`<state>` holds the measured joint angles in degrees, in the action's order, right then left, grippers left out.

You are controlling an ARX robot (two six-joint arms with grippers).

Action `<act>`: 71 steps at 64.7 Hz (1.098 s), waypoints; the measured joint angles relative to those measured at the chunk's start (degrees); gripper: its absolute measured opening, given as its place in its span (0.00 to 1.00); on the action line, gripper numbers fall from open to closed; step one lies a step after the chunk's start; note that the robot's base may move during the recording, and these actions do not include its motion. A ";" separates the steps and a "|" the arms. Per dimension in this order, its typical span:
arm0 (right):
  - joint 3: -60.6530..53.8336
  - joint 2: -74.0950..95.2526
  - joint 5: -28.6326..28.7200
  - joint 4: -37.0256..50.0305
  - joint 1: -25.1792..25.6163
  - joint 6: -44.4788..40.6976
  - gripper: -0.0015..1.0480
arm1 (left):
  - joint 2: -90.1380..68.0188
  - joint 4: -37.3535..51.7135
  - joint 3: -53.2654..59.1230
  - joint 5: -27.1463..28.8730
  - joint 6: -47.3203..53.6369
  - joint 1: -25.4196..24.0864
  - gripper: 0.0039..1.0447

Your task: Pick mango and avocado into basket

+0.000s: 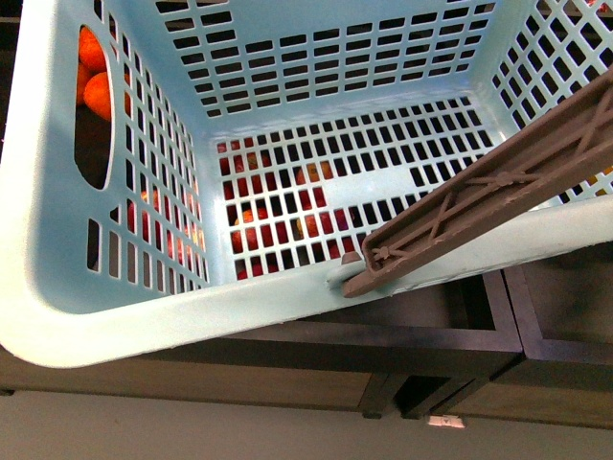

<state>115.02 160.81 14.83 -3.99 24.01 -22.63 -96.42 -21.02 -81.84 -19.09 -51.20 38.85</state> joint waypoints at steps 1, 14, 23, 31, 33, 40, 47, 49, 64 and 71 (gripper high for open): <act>0.55 0.24 0.02 -0.20 -0.02 0.11 0.92 | 0.00 0.00 0.00 0.00 0.00 0.00 0.26; 7.41 3.91 0.13 -2.93 -0.77 0.81 0.92 | 0.00 0.00 0.00 0.00 0.00 0.00 0.26; 11.65 6.64 0.24 -4.68 -1.14 1.33 0.92 | 0.00 0.00 0.00 -0.02 0.00 0.00 0.26; 14.86 8.92 0.11 -6.19 -1.20 1.97 0.92 | 0.00 0.00 0.00 -0.02 0.00 0.00 0.26; 15.67 9.49 -0.07 -6.49 -1.20 2.10 0.92 | 0.00 0.00 0.00 -0.02 0.00 0.00 0.26; 19.80 12.28 -0.48 -8.41 -1.18 2.47 0.92 | 0.00 0.00 0.00 -0.02 0.00 0.00 0.26; 23.08 14.43 -0.96 -9.79 -1.16 2.75 0.92 | 0.00 0.00 0.00 -0.02 0.00 0.00 0.26; 24.00 14.84 -1.03 -10.16 -1.16 2.95 0.92 | 0.00 0.00 0.00 -0.02 0.00 0.00 0.26; 28.79 17.07 -1.33 -12.02 -1.20 3.85 0.92 | 0.00 0.00 0.00 -0.02 0.00 0.00 0.26; 29.90 17.97 -1.53 -12.83 -1.22 4.02 0.83 | 0.00 0.00 0.00 -0.02 0.00 0.00 0.26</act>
<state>144.92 178.78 13.30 -16.82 22.79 -18.61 -96.42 -21.02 -81.84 -19.11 -51.20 38.85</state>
